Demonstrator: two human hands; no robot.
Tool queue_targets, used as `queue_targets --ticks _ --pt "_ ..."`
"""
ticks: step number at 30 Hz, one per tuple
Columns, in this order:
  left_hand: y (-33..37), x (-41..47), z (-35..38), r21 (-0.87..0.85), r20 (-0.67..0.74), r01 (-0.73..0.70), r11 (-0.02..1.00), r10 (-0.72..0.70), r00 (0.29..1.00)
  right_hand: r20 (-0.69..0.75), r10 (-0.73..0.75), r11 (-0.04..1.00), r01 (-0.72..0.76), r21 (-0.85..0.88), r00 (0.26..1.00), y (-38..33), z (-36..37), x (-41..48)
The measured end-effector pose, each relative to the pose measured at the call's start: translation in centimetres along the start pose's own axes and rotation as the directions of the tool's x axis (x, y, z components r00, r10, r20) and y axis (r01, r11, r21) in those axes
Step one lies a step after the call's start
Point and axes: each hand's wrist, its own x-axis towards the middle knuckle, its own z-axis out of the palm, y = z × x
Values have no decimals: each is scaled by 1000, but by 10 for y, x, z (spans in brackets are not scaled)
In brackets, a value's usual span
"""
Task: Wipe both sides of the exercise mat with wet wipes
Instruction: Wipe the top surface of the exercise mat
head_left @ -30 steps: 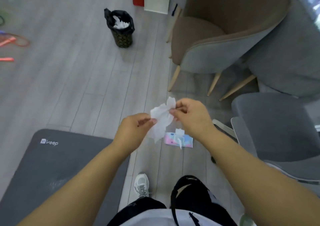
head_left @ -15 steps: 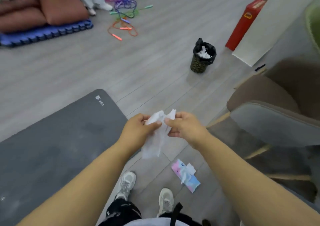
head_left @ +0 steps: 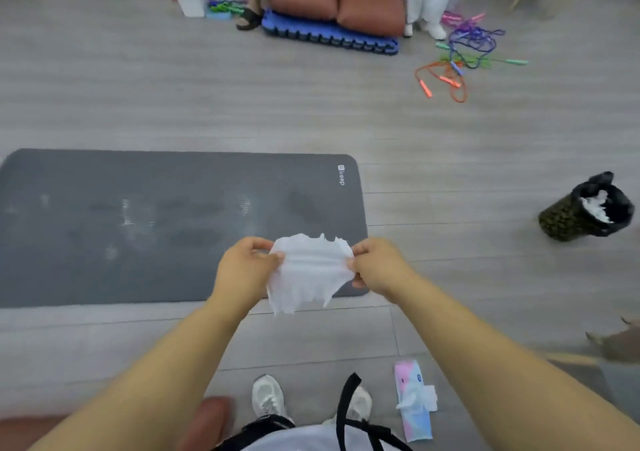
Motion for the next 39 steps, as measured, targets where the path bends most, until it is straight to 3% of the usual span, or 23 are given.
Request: queue_targets --ticks 3,8,14,17,22,28,31,34,36,39 --pt "-18 13 -62 -87 -115 -5 996 -5 993 89 9 998 -3 -67 996 -45 53 14" --pt "-46 30 -152 -210 -249 23 978 -76 966 167 1 980 -34 197 986 -113 134 25" --pt "-54 44 -212 -304 -299 31 952 -127 946 183 -208 977 194 91 961 -175 191 49" --pt "-51 57 -242 -325 -314 33 945 -140 939 367 -308 951 301 76 878 -212 212 68" --pt "-47 75 -299 -252 -388 109 961 -204 899 640 -273 892 438 -112 719 -272 246 100" --pt "-50 79 -358 -96 -547 137 986 -167 821 704 -315 758 615 -217 637 -330 299 116" --pt "-58 81 -385 81 -597 177 981 -95 796 726 -324 683 681 -264 607 -349 334 115" --pt "-70 84 -420 205 -643 156 966 13 766 771 -326 477 799 -365 547 -368 372 113" --pt "-76 86 -447 314 -612 131 940 95 785 792 -354 308 861 -404 498 -380 401 108" --pt "-85 88 -496 392 -558 122 912 130 820 838 -360 181 912 -368 410 -400 450 89"
